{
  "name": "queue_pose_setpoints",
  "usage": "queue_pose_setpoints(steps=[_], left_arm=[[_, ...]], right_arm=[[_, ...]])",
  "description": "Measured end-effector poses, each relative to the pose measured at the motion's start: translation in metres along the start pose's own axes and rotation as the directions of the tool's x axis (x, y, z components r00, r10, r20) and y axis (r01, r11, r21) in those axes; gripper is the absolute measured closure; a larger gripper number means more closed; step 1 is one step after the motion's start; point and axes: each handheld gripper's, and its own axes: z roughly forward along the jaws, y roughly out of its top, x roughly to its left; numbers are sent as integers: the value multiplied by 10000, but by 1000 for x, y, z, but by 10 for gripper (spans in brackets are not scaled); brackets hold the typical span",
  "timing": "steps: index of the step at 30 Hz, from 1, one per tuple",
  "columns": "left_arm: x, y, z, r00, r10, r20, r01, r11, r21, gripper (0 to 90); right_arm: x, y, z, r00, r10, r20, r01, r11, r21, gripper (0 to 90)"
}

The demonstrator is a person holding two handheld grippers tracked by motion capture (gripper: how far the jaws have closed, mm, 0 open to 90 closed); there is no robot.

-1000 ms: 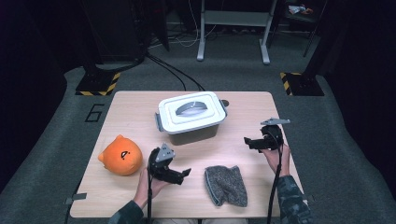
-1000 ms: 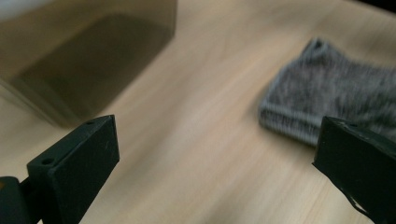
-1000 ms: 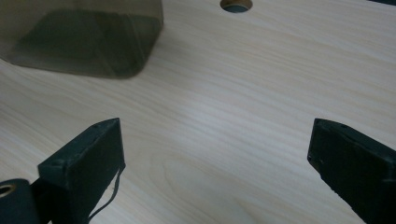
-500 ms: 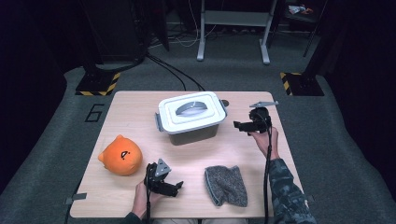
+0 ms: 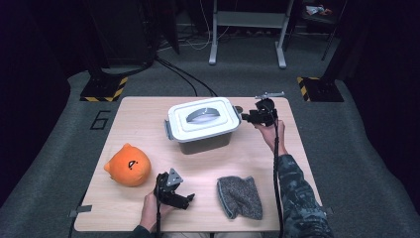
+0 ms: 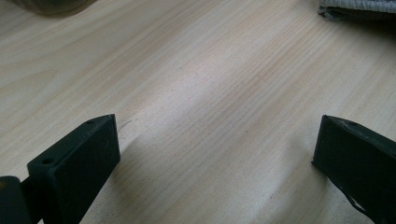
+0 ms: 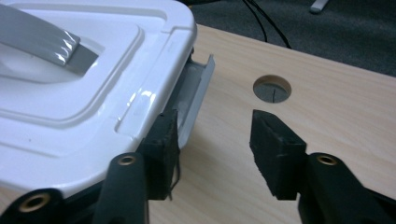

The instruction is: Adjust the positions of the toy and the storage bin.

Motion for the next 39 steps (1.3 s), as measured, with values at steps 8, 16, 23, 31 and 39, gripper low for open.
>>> queue_pose_setpoints(steps=[8,16,23,31,39], left_arm=[[0,0,0,10000,18,-39,-18,10000,-3,1],[-1,0,0,10000,11,-15,-11,10000,-9,2],[0,0,-1,9999,89,81,-89,9999,48,3],[0,0,0,10000,88,11,-88,10000,32,3],[-1,0,0,10000,54,11,-54,10000,7,3]], right_arm=[[-1,17,18,9989,342,-324,-335,9992,235,624],[-1,15,35,9993,205,-305,-183,9972,729,648],[-1,19,41,9994,196,-289,-168,9954,947,686],[1,21,46,9993,234,-301,-199,9935,1117,755],[1,22,48,9994,245,-229,-218,9936,1112,777]])
